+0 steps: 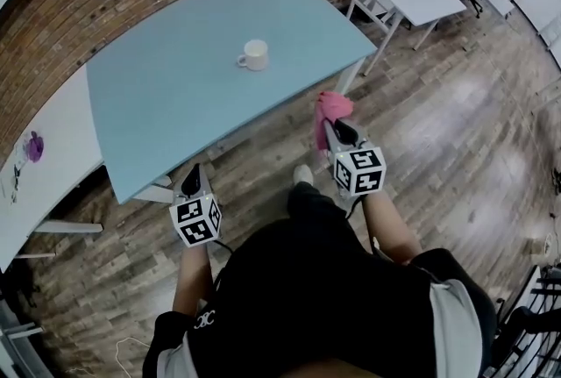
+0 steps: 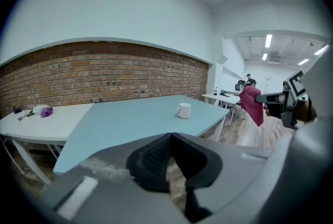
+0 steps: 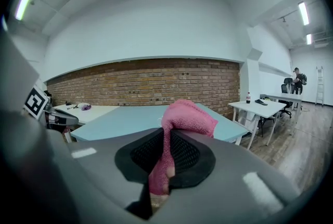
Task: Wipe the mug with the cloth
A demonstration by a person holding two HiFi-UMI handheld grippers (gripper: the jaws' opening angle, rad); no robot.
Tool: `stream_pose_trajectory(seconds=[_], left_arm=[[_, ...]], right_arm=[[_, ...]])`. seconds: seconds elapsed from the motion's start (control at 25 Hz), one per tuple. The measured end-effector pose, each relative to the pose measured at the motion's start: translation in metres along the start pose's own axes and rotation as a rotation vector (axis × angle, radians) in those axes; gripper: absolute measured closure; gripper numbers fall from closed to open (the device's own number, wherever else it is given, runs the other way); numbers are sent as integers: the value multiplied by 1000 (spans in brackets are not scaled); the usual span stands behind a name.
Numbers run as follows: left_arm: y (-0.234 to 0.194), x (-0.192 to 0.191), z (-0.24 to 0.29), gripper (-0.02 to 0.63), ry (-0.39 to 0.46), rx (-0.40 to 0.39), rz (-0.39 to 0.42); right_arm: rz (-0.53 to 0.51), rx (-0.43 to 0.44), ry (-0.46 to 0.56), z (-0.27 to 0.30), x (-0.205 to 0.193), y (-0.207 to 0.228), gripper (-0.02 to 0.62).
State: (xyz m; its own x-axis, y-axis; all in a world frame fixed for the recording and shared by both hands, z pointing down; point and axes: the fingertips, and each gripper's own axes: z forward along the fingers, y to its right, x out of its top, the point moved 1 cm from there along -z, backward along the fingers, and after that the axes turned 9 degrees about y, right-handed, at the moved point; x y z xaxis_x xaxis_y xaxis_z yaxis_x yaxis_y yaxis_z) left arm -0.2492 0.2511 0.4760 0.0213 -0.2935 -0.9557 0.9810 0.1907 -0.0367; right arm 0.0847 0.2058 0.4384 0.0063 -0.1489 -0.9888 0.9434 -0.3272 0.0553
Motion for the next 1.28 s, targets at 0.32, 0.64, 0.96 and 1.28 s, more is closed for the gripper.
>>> stream_pose_trajectory(seconds=[0.32,0.64,0.96,1.28], left_arm=[[24,28,77,601,-33,11,0],[51,61,154,601,-67,52,12],[77,63,185,560,-115,98,3],[71,51,207,549,-164,86,15]], right_arm=[[33,62,-48,75,1,49,558],[40,218,-118,148,4,85,558],[31,383,-222,192,-13,96,558],[89,489,-271,220,-18,70,558]])
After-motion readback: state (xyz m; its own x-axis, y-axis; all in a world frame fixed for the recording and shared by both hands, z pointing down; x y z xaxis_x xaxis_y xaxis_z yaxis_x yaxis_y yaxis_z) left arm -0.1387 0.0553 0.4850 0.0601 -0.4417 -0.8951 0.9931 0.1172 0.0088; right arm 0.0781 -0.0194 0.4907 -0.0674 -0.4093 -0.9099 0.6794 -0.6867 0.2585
